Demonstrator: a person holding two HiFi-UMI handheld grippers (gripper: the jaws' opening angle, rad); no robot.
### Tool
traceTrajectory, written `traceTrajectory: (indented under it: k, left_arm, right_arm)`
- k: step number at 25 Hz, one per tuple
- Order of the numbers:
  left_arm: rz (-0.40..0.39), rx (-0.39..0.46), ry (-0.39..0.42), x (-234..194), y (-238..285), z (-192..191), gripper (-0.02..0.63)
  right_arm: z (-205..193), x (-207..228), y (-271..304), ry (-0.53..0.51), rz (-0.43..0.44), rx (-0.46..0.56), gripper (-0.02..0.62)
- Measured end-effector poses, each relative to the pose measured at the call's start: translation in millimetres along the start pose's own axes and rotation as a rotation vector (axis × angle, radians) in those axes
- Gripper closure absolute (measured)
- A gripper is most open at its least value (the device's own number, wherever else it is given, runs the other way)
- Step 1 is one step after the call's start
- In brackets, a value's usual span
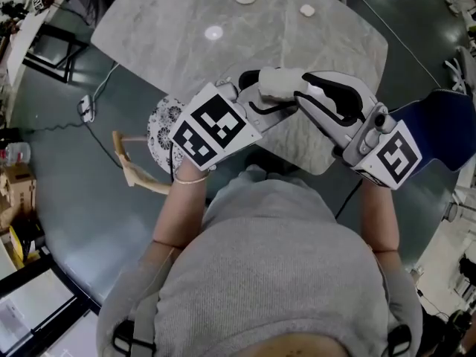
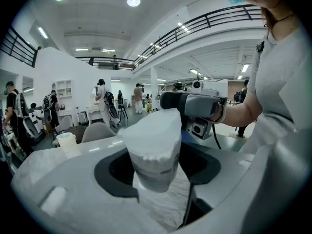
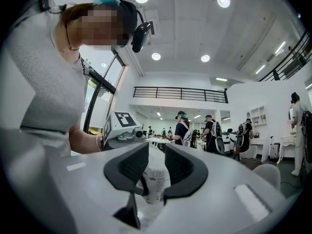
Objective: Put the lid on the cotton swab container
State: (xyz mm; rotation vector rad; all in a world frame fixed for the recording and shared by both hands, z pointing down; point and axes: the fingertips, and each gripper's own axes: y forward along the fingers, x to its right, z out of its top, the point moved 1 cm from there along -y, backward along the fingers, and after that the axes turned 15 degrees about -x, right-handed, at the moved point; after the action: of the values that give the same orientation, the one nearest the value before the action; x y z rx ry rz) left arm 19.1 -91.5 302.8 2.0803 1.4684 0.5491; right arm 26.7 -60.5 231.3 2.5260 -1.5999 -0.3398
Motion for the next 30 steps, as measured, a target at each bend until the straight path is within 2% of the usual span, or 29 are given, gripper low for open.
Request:
traceTrajectory:
  k: [15, 21, 30]
  left_arm:
    - [0.004, 0.017, -0.014, 0, -7, 2, 0.345]
    - [-0.001, 0.025, -0.025, -1, -11, 1, 0.345]
    - [0.011, 0.034, -0.032, -2, -11, 1, 0.347]
  right_arm:
    - [8, -7, 5, -0.024, -0.018, -0.019, 0.494]
    - [9, -14, 9, -0.087, -0.039, -0.078, 0.494]
    - [6, -15, 12, -0.112, -0.052, -0.125, 0.497]
